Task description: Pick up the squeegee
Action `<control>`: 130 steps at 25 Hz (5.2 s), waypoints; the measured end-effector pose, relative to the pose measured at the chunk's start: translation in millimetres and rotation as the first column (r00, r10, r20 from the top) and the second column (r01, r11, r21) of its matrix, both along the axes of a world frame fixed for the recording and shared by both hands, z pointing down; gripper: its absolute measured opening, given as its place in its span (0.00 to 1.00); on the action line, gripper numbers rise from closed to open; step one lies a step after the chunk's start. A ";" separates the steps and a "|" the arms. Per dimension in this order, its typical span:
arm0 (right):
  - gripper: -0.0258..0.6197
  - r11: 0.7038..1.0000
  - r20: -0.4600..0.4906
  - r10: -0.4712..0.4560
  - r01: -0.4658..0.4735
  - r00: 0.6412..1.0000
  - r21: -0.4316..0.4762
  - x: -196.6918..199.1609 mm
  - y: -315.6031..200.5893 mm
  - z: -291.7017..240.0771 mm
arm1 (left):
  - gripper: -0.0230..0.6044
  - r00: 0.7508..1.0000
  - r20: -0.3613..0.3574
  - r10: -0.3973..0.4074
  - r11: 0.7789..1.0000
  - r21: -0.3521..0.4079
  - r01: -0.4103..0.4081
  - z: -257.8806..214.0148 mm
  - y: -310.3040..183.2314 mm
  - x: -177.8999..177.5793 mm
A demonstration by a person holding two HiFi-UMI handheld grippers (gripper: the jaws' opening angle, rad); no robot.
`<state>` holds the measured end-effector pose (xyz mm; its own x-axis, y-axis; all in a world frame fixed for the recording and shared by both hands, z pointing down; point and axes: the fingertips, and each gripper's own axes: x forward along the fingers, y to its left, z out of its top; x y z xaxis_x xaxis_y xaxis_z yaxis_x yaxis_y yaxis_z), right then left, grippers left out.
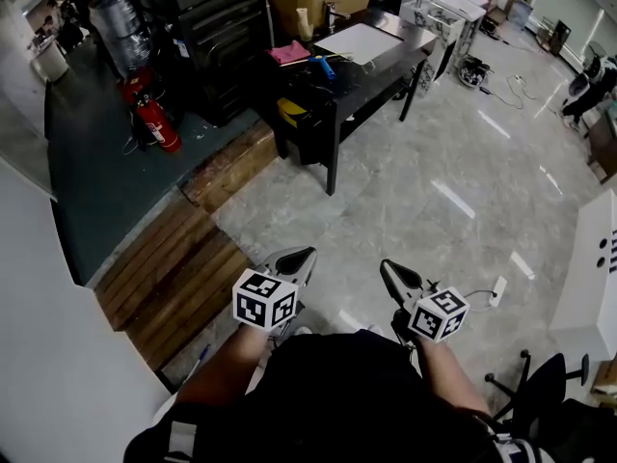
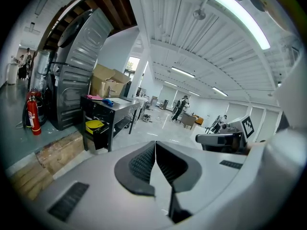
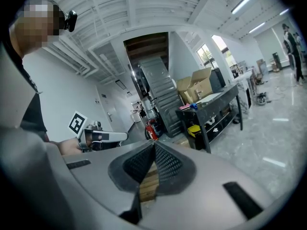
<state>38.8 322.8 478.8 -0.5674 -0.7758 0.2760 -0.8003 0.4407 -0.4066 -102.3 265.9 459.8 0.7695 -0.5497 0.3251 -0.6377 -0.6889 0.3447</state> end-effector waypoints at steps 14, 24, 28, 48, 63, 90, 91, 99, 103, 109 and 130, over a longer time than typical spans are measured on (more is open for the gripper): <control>0.05 0.998 -0.029 0.046 -0.047 0.999 -0.040 -42.9 -2.1 5.3 | 0.06 1.000 0.017 0.022 0.994 -0.105 -0.020 33.9 -7.2 -54.3; 0.05 0.998 0.019 0.023 -0.022 1.000 -0.061 -29.4 -48.9 23.1 | 0.06 1.000 -0.008 -0.022 0.992 -0.128 0.021 37.2 -45.2 -44.2; 0.05 0.998 0.046 0.007 -0.004 0.999 -0.060 -20.1 -86.1 23.9 | 0.06 0.999 0.009 -0.049 0.989 -0.136 0.049 36.9 -68.5 -38.0; 0.05 0.996 0.108 -0.007 0.017 0.994 -0.092 70.9 -211.0 32.8 | 0.06 0.995 0.090 -0.030 0.991 -0.127 0.041 29.9 -186.0 70.8; 0.05 0.995 0.127 -0.060 0.070 0.990 -0.068 126.6 -256.4 34.2 | 0.06 0.990 0.128 -0.052 0.993 -0.094 0.065 20.5 -228.8 130.6; 0.05 0.998 0.105 -0.023 0.030 0.994 -0.059 160.1 -310.7 32.1 | 0.06 0.995 0.079 -0.062 0.997 -0.047 0.066 9.0 -309.0 160.9; 0.05 0.998 0.105 -0.026 0.031 0.994 -0.052 158.8 -317.0 30.9 | 0.06 0.995 0.082 -0.063 0.996 -0.053 0.068 12.0 -312.6 158.9; 0.05 0.997 0.065 -0.037 0.042 0.997 -0.070 150.5 -378.3 26.1 | 0.06 0.992 0.063 -0.108 0.992 -0.066 0.112 16.9 -374.7 141.3; 0.05 0.996 0.047 -0.053 0.056 0.997 -0.064 139.4 -419.3 12.9 | 0.06 0.993 0.048 -0.105 0.992 -0.061 0.108 7.5 -416.8 137.4; 0.05 0.998 0.019 -0.048 0.049 0.999 -0.046 124.6 -479.1 -3.4 | 0.06 0.996 0.019 -0.090 0.995 -0.049 0.091 -6.4 -478.1 126.3; 0.05 0.997 -0.112 -0.023 0.014 0.994 -0.077 62.5 -645.1 0.9 | 0.06 0.998 -0.004 -0.059 0.998 -0.025 0.059 -0.7 -631.9 56.3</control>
